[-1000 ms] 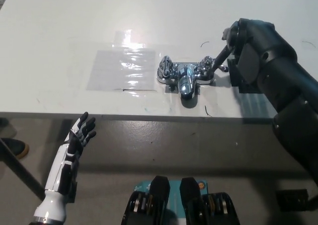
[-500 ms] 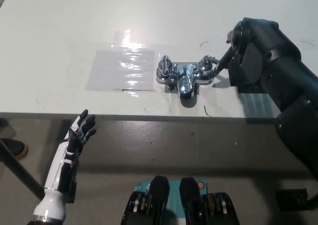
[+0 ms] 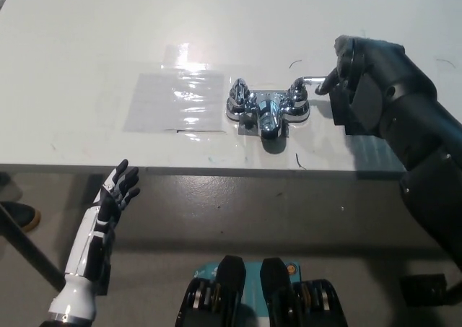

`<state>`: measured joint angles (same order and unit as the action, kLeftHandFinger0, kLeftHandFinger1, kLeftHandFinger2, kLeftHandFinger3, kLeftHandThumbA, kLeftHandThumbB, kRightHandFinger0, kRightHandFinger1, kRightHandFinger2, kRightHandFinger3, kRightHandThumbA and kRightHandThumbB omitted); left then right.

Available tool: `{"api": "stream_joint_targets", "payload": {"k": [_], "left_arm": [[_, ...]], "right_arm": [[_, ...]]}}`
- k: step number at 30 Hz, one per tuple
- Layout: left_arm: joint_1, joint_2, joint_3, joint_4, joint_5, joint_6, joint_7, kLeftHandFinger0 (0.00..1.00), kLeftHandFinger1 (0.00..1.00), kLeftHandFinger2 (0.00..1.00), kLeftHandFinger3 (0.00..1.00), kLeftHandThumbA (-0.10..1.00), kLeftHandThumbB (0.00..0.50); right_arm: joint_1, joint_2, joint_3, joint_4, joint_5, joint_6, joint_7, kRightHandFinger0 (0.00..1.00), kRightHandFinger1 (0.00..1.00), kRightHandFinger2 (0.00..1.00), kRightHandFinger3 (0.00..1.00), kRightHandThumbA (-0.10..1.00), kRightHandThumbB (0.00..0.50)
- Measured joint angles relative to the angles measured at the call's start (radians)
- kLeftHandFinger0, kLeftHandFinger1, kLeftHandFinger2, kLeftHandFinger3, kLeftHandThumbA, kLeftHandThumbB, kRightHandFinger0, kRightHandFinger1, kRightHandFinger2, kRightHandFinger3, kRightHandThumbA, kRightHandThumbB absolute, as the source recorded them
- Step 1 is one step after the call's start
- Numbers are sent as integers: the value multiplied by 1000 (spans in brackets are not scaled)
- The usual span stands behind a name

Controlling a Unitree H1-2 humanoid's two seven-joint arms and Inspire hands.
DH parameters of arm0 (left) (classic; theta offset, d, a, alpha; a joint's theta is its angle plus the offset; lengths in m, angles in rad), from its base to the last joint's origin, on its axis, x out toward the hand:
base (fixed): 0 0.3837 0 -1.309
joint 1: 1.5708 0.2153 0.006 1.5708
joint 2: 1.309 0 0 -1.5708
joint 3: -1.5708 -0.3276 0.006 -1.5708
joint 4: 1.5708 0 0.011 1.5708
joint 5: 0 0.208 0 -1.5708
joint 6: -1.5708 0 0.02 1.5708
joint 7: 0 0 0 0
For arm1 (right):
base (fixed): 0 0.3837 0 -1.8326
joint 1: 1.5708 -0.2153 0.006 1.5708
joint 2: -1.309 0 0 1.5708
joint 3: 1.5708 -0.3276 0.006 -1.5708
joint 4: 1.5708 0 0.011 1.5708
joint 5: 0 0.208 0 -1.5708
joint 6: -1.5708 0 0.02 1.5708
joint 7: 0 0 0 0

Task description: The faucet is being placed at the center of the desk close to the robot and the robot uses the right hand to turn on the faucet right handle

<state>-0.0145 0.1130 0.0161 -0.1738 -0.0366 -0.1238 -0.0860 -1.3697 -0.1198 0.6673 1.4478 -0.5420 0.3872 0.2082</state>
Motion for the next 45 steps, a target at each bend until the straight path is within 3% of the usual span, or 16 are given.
{"api": "stream_joint_targets", "payload": {"k": [3,5,6,7,8,13,15,16,18,23,28,35,40,45], "left_arm": [[0,0,-1,0,0,0,0,1000,1000,1000,1000,1000,252],[0,0,-1,0,0,0,0,1000,1000,1000,1000,1000,250],[0,0,-1,-1,0,0,0,1000,1000,1000,1000,1000,250],[-1,0,-1,0,-1,0,0,1000,1000,1000,1000,1000,243],[-2,0,-1,0,-1,0,0,1000,1000,1000,1000,1000,247],[-2,0,-1,2,-3,0,0,1000,1000,1000,1000,1000,260],[-2,0,-1,3,-3,0,0,1000,1000,1000,1000,1000,261],[-2,0,-1,4,-3,0,0,1000,1000,1000,1000,1000,261],[-2,-1,-2,6,-2,0,0,1000,1000,1000,1000,1000,262],[-2,-1,-2,10,-2,1,0,1000,1000,1000,1000,1000,264],[-1,-1,-2,22,-2,4,0,1000,1000,1000,1000,1000,263],[-1,-1,-3,36,-2,7,0,1000,1000,1000,1000,1000,245],[-2,-1,-2,44,-3,7,0,1000,1000,1000,1000,1000,245],[-14,-1,-1,62,-3,7,0,1000,1000,1000,1000,1000,239]], "right_arm": [[15,-1,-13,0,1,-1,-44,1000,1000,1000,1000,722,344],[18,-2,-28,0,3,-5,-69,1000,1000,1000,1000,882,352],[17,-5,-34,0,3,-11,-80,1000,1000,1000,1000,893,353],[15,-9,-39,0,4,-19,-81,1000,1000,1000,1000,950,385],[13,-13,-42,0,4,-25,-80,1000,1000,1000,1000,991,364],[-5,-37,-53,0,13,-63,16,1000,1000,1000,1000,1000,423],[-4,-39,-53,0,14,-79,50,1000,1000,1000,1000,1000,420],[-3,-39,-53,0,16,-92,79,1000,1000,1000,1000,967,478],[-1,-39,-54,-4,21,-109,125,1000,1000,1000,1000,928,499],[24,-50,-55,-94,33,-127,225,1000,1000,1000,1000,784,500],[89,-88,-57,-287,54,-125,304,1000,1000,1000,1000,733,500],[188,-164,-65,-530,74,-109,375,1000,1000,1000,1000,817,500],[239,-237,-81,-675,94,-94,427,1000,1000,1000,1000,816,500],[271,-337,-103,-848,119,-78,498,1000,1000,1000,1000,745,487]]}}
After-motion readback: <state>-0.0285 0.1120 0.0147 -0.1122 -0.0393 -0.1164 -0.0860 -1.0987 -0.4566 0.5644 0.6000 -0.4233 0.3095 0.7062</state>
